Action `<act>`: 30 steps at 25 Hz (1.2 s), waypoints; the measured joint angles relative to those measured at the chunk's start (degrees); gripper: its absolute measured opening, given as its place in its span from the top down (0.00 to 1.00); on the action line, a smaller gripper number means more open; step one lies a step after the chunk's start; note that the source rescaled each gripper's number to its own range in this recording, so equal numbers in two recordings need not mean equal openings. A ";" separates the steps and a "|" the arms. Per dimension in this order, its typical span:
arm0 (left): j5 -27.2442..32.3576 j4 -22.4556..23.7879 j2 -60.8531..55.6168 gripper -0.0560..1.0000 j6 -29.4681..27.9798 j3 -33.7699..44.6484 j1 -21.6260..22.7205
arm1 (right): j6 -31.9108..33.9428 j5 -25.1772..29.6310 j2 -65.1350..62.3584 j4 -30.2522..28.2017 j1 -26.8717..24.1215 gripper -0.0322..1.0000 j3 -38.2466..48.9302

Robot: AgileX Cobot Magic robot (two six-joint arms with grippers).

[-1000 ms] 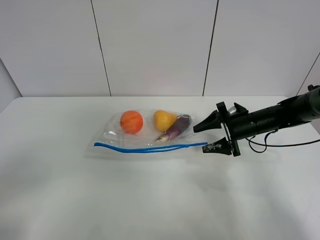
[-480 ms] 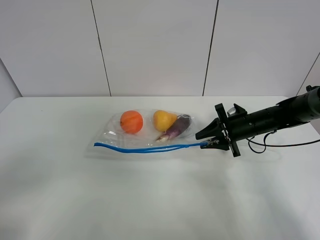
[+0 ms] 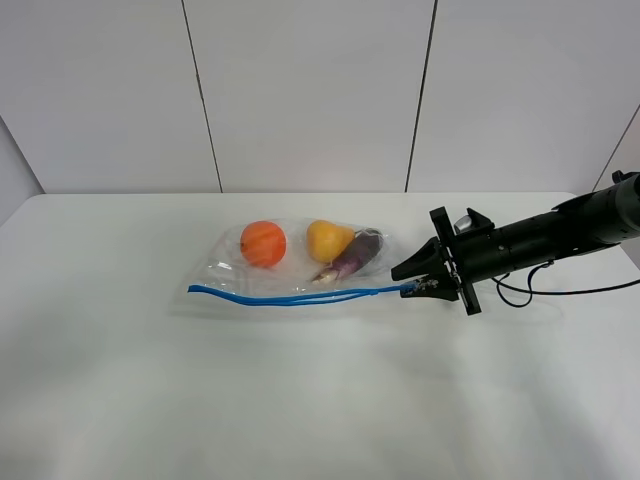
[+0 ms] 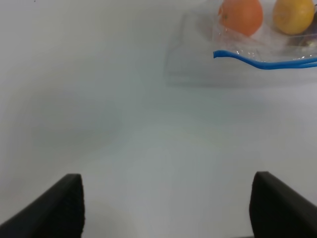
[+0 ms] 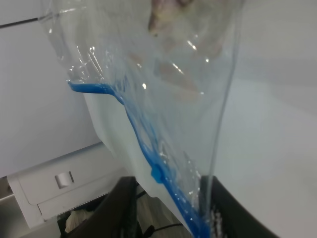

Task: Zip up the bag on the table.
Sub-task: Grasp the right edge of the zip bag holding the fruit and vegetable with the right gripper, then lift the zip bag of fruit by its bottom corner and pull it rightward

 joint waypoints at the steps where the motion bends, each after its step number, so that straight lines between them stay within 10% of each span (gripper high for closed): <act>1: 0.00 0.00 0.00 0.11 0.00 0.00 0.00 | 0.00 0.13 0.00 -0.13 0.00 0.60 0.00; 15: 0.00 0.00 0.00 0.11 0.00 0.00 0.00 | 0.63 1.30 0.00 -1.62 0.00 0.61 0.00; 22: 0.00 0.00 0.00 0.11 0.00 0.00 0.00 | 0.58 1.30 0.00 -1.62 0.00 0.94 0.00; 30: 0.00 0.00 0.00 0.11 0.00 0.00 0.00 | 0.39 1.31 0.00 -1.59 0.00 0.97 0.00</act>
